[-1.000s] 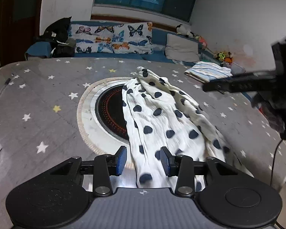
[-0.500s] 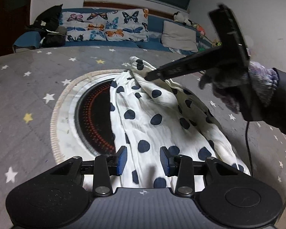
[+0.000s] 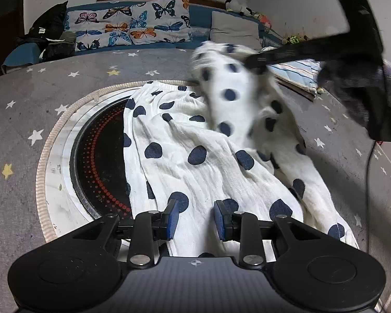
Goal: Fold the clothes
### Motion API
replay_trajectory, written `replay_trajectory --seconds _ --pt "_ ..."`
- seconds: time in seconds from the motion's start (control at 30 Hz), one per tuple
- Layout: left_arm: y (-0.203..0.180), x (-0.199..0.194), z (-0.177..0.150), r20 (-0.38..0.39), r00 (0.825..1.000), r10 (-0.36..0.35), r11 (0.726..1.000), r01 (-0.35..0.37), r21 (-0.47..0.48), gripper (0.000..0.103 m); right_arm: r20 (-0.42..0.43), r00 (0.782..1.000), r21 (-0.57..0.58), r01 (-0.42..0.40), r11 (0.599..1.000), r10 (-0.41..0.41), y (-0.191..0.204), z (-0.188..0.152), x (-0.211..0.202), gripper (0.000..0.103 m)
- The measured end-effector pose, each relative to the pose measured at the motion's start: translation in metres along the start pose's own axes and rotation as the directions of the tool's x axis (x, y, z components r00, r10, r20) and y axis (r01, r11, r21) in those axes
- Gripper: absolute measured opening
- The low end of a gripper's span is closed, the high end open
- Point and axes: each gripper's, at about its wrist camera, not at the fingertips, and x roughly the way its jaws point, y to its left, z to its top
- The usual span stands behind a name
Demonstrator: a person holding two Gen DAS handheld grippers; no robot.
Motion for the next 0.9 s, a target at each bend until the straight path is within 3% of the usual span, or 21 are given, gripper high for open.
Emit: replay_trajectory --seconds 0.23,0.37,0.5,0.57,0.73,0.9 --pt "-0.004 -0.001 0.002 -0.014 1.000 0.028 0.999 -0.028 0.017 0.031 -0.105 0.990 0.073 0.107 0.992 -0.099 -0.051 -0.053 -0.024 0.004" --pt "-0.005 -0.007 0.016 0.016 0.998 0.055 0.998 -0.055 0.026 0.031 -0.182 0.975 0.069 0.143 0.987 -0.128 -0.063 -0.083 -0.029 0.009" --pt "-0.001 -0.009 0.041 0.070 0.992 0.103 0.994 -0.104 0.020 0.032 -0.139 0.981 0.091 0.151 0.984 -0.138 -0.068 -0.089 -0.043 0.016" --pt "0.002 -0.003 0.056 0.088 0.987 0.133 0.991 -0.135 0.014 0.034 -0.116 0.983 0.101 0.151 0.983 -0.139 -0.069 -0.090 -0.048 0.025" --pt "0.014 0.028 0.089 0.120 0.969 0.218 0.974 -0.223 0.037 0.036 -0.078 0.992 0.094 0.106 0.990 -0.099 -0.064 -0.085 -0.044 0.028" --pt "0.026 0.068 0.109 0.111 0.961 0.254 0.965 -0.260 0.045 0.037 -0.090 0.995 0.068 0.058 0.996 -0.052 -0.052 -0.089 -0.029 0.033"
